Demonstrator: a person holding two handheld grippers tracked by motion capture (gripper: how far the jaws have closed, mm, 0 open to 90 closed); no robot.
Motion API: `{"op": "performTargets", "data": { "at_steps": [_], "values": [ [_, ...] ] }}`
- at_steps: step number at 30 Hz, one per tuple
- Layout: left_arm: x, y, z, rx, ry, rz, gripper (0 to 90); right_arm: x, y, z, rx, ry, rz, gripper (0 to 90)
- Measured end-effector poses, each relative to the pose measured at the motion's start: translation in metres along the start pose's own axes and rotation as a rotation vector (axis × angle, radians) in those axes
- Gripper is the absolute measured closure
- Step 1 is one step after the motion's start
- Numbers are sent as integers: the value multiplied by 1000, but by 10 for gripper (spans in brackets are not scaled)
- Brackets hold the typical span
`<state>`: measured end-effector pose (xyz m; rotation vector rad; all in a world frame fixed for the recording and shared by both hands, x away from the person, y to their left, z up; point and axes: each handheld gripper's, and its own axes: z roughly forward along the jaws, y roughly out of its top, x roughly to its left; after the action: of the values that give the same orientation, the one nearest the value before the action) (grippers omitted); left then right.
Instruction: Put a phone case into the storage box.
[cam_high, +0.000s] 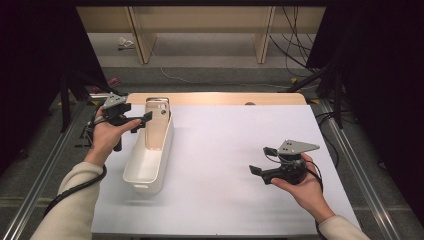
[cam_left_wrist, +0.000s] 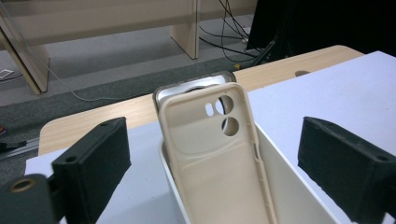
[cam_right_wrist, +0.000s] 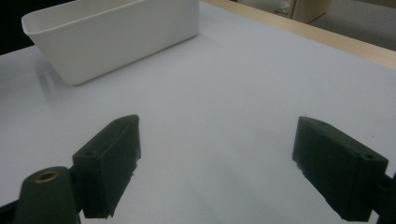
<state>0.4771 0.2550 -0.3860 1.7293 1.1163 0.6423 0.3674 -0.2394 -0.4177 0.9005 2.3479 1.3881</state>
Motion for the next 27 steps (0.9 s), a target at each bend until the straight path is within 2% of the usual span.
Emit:
{"op": "performTargets", "data": {
  "at_steps": [7,14,27],
  "values": [
    [-9,-3,-9,16,-6,21,47,0,0,0,-3,-1,1,163],
    [-18,-6,-19,3,-27,25,3,0,0,0,-3,-4,1,163],
    [-33,-14,-34,-6,-58,38,0,0,0,-1,-4,-4,1,163]
  ]
}}
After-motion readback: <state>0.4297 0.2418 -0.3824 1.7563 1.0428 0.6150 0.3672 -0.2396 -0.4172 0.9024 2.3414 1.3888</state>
